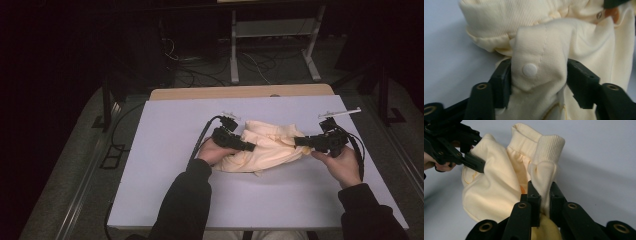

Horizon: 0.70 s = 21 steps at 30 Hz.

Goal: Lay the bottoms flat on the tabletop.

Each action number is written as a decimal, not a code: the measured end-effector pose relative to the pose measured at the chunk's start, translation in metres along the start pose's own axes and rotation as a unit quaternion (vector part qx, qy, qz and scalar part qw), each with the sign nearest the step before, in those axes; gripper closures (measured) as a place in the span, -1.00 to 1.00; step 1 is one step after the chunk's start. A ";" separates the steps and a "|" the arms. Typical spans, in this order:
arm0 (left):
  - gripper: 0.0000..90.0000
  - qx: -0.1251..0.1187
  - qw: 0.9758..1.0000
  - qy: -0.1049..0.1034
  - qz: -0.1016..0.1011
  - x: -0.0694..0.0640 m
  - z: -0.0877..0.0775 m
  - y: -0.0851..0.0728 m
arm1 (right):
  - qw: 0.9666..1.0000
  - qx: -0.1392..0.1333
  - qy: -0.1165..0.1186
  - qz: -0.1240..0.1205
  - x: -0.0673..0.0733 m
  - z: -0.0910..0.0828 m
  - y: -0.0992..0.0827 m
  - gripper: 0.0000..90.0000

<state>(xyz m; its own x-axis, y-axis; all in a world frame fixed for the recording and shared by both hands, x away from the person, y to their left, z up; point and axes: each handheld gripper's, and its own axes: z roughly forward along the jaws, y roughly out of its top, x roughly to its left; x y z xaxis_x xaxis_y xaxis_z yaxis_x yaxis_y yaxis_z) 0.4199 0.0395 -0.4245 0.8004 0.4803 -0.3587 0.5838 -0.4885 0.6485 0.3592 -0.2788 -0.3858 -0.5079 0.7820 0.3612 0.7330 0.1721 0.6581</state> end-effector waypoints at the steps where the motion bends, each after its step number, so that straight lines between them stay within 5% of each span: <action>1: 0.19 0.000 1.000 0.005 0.000 -0.001 0.000 0.000 | 1.000 0.001 -0.001 0.000 -0.001 0.000 0.000 0.81; 8: 0.62 -0.006 1.000 0.020 0.022 -0.007 -0.013 0.004 | 1.000 -0.010 0.004 0.004 0.001 -0.002 0.002 0.81; 21: 0.69 -0.035 0.997 0.063 0.031 -0.007 -0.053 0.007 | 1.000 -0.026 0.014 -0.009 0.018 0.008 0.021 0.81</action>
<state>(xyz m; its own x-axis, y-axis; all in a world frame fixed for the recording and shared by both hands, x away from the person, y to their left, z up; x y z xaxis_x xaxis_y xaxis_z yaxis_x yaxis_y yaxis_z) 0.4109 0.0716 -0.3822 0.8085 0.5403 -0.2331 0.5198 -0.4701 0.7133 0.3688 -0.2564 -0.3707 -0.5338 0.7614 0.3679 0.6997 0.1533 0.6978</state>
